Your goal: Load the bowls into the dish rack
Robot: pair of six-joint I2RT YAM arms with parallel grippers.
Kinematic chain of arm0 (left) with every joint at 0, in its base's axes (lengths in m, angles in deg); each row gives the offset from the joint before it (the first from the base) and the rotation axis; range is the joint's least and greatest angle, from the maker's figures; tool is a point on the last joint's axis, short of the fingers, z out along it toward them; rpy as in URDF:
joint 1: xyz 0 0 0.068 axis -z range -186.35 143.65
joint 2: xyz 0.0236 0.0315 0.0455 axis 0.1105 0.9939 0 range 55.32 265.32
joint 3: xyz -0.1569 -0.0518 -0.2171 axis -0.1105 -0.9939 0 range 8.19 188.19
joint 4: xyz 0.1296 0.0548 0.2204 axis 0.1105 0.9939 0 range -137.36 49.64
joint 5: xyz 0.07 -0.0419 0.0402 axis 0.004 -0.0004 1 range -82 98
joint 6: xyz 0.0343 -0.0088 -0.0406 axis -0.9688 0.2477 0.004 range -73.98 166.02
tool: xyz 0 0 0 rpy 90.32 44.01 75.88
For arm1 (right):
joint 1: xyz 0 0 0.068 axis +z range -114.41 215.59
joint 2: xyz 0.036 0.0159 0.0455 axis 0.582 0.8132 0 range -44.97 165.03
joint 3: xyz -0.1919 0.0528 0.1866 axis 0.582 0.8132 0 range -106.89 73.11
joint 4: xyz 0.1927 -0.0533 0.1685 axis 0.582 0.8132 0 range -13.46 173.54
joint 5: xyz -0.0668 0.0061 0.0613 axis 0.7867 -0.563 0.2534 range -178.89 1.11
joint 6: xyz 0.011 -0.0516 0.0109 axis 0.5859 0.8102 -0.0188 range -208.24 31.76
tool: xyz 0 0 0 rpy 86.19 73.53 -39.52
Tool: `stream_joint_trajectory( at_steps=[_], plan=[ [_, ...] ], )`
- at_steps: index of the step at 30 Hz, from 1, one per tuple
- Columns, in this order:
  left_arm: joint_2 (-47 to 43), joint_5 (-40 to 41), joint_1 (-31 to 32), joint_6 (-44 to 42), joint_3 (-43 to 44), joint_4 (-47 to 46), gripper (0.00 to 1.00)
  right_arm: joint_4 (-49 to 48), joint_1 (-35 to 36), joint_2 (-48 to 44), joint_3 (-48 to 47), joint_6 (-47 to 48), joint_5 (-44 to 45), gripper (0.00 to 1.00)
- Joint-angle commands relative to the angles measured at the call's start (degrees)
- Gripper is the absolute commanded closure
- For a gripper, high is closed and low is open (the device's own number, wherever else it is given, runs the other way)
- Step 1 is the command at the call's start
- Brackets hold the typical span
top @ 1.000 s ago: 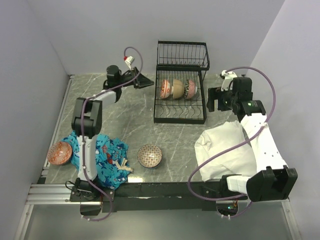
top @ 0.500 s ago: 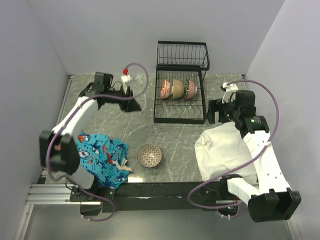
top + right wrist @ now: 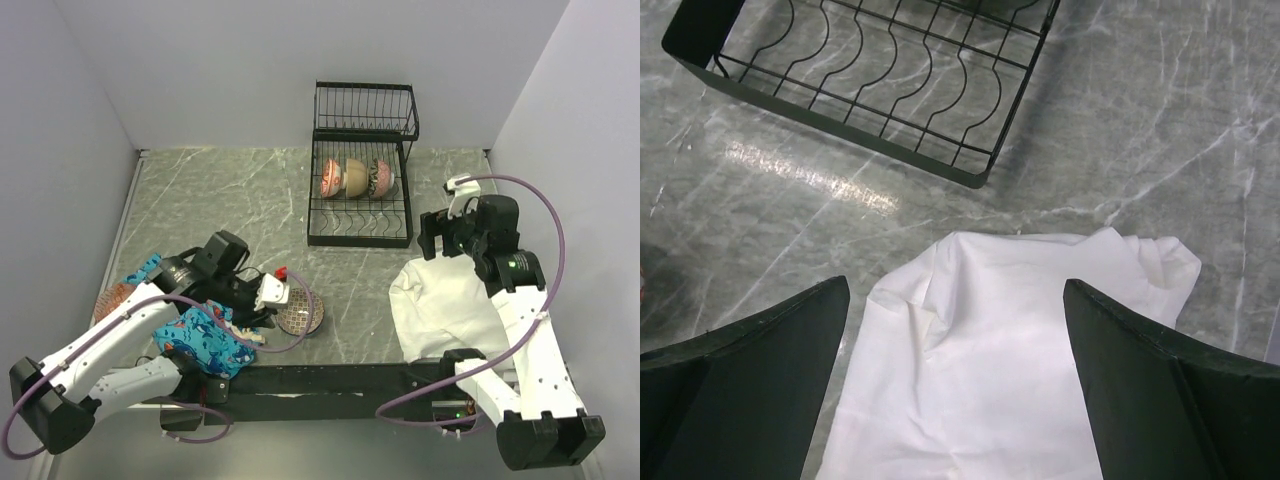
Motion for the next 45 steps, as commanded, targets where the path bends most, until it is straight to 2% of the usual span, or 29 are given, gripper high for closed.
stream_joint_trajectory(
  at_steps=[1,13,26,35,45],
  plan=[
    [1.93,4.58,1.27,-1.77,-1.77,-0.85,0.6,-3.21,0.47,-3.81,1.7,1.88,0.53,0.04],
    [13.88,11.7,13.3,0.95,0.16,-9.72,0.6,-4.53,0.47,-11.2,6.53,1.35,-0.18,0.04],
    [16.26,17.06,15.51,1.57,-3.09,-13.07,0.63,-5.58,0.38,-13.75,8.38,-0.23,-0.7,0.03],
    [18.02,17.68,16.39,3.5,-3.18,-14.92,0.68,-5.67,0.11,-15.69,10.14,-0.94,0.0,0.02],
    [18.19,17.77,17.09,2.54,-3.97,-14.3,0.68,-5.58,-0.06,-16.39,11.11,-0.94,-0.35,0.02]
  ],
)
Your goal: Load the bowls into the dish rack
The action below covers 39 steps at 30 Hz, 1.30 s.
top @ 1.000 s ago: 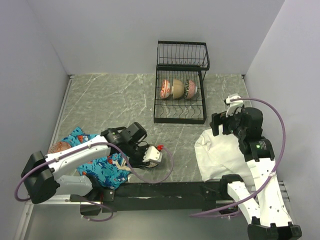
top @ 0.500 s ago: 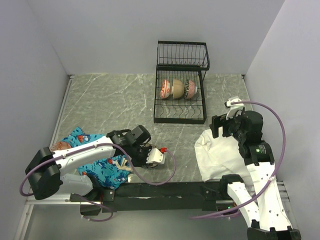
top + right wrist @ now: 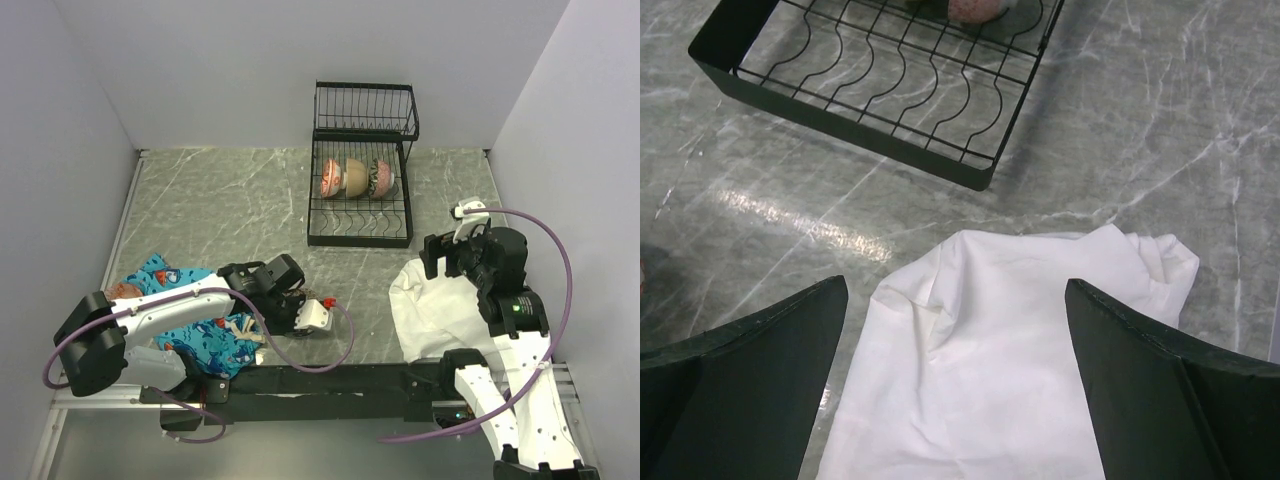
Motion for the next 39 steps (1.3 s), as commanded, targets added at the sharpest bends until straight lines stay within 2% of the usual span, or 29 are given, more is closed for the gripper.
stream_joint_trajectory(
  at_steps=[1,16,18,19,22,31,39],
  plan=[
    [0.12,0.33,0.68,-0.33,0.07,-1.21,0.68,-2.2,-0.04,-1.09,1.1,-0.74,-0.13,0.02],
    [1.0,2.0,0.68,1.78,-0.2,-2.53,0.73,-2.63,-0.13,-1.62,2.06,-1.36,-0.04,0.02],
    [1.0,2.09,0.68,2.22,0.24,-2.44,0.78,-2.72,-0.04,-1.71,2.07,-1.62,-0.13,0.02],
    [0.91,2.35,0.68,2.31,0.51,-2.18,0.86,-2.72,-0.13,-1.71,2.15,-1.71,-0.13,0.02],
    [0.47,3.31,0.59,2.4,1.3,-1.65,0.96,-2.37,-0.21,-1.79,1.98,-1.89,-0.22,0.02],
    [-1.2,3.85,0.59,2.67,4.37,0.63,0.99,-2.99,-0.48,-0.74,1.27,-2.76,-0.83,0.02],
    [-2.78,2.26,0.5,3.1,3.5,1.69,0.95,-2.72,-1.01,-0.56,0.92,-2.85,-1.01,0.02]
  ],
)
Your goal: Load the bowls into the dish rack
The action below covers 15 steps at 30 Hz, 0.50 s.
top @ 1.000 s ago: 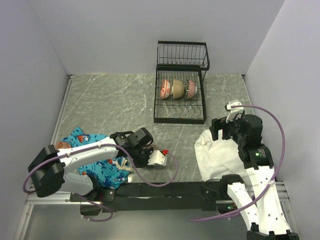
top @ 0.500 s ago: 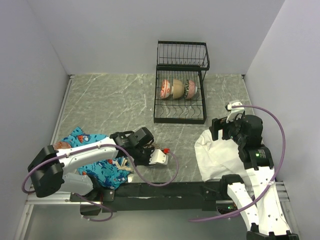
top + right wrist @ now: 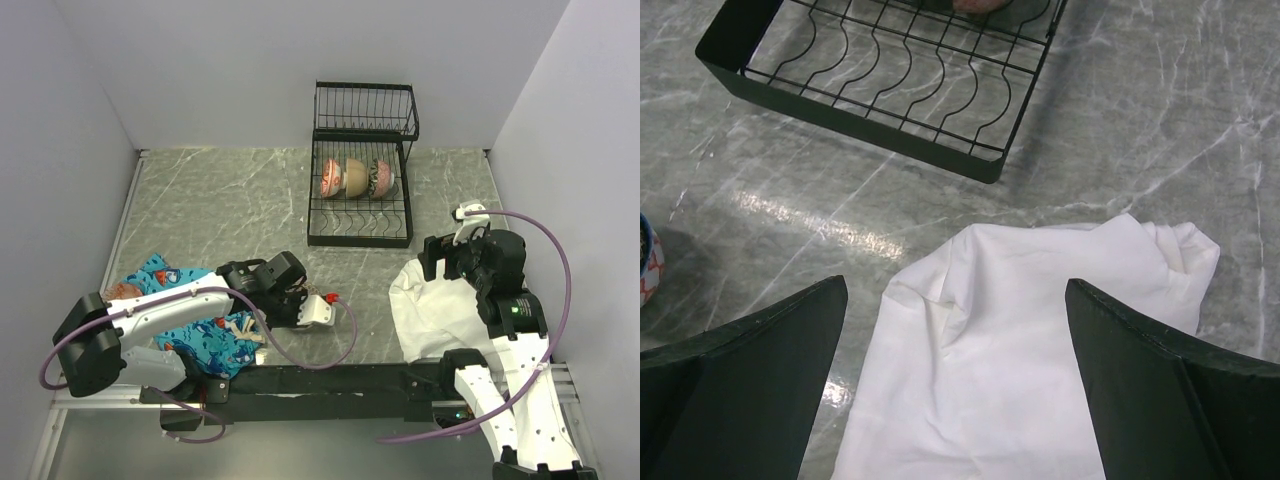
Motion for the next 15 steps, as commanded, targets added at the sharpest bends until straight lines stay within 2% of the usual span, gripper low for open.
stream_joint_trajectory(
  at_steps=[1,9,13,15],
  plan=[
    [-2.58,-1.02,-0.13,1.11,0.96,1.49,0.92,-2.88,-0.63,-0.13,-0.48,-0.66,-0.73,0.02],
    [-2.5,-1.72,-0.22,1.91,-0.09,-0.17,0.88,-2.79,-1.25,-0.48,-0.12,-1.11,-1.25,0.02],
    [-2.23,-2.07,-0.22,2.7,-0.36,-0.88,0.82,-2.7,-1.43,-0.92,0.4,-1.19,-1.17,0.02],
    [-2.06,-1.98,-0.22,3.4,-0.27,-1.14,0.76,-2.7,-1.51,-1.09,0.49,-1.28,-1.34,0.02]
  ],
)
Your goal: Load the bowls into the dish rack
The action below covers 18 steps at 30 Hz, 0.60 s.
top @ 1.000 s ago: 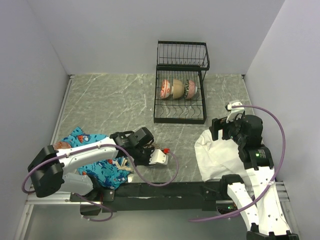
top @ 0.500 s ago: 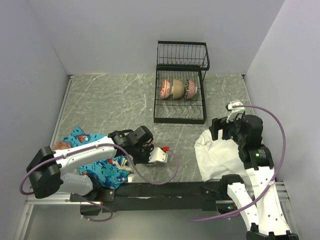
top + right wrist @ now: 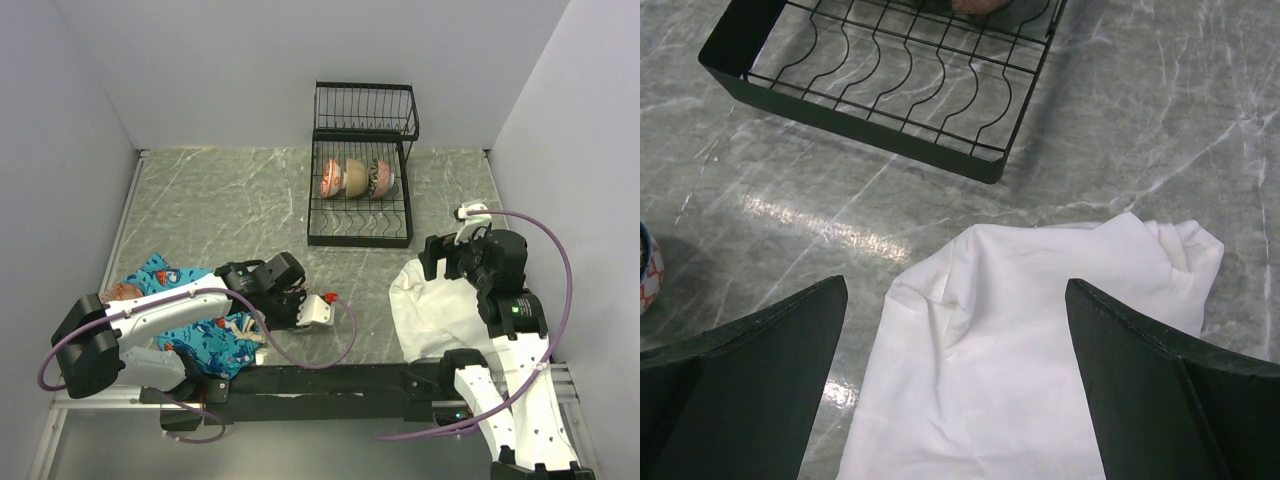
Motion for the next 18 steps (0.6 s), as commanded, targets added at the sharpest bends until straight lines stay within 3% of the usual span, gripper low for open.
stream_joint_trajectory(
  at_steps=[1,10,15,18],
  plan=[
    [-1.14,-2.05,-0.07,2.09,0.1,-1.6,0.75,-2.77,-0.66,-1.11,0.84,-0.82,-0.51,0.02],
    [-0.61,-2.93,-0.07,3.32,-0.51,-3.18,0.74,-2.86,-1.19,-1.64,1.19,-0.91,-0.51,0.02],
    [-0.52,-2.58,-0.07,3.06,0.36,-2.22,0.92,-2.59,-1.28,-1.99,1.54,-1.44,-1.13,0.02],
    [-0.87,-2.92,-0.15,3.23,1.59,0.32,0.95,-2.68,-1.28,-1.91,1.46,-1.53,-1.48,0.02]
  ],
)
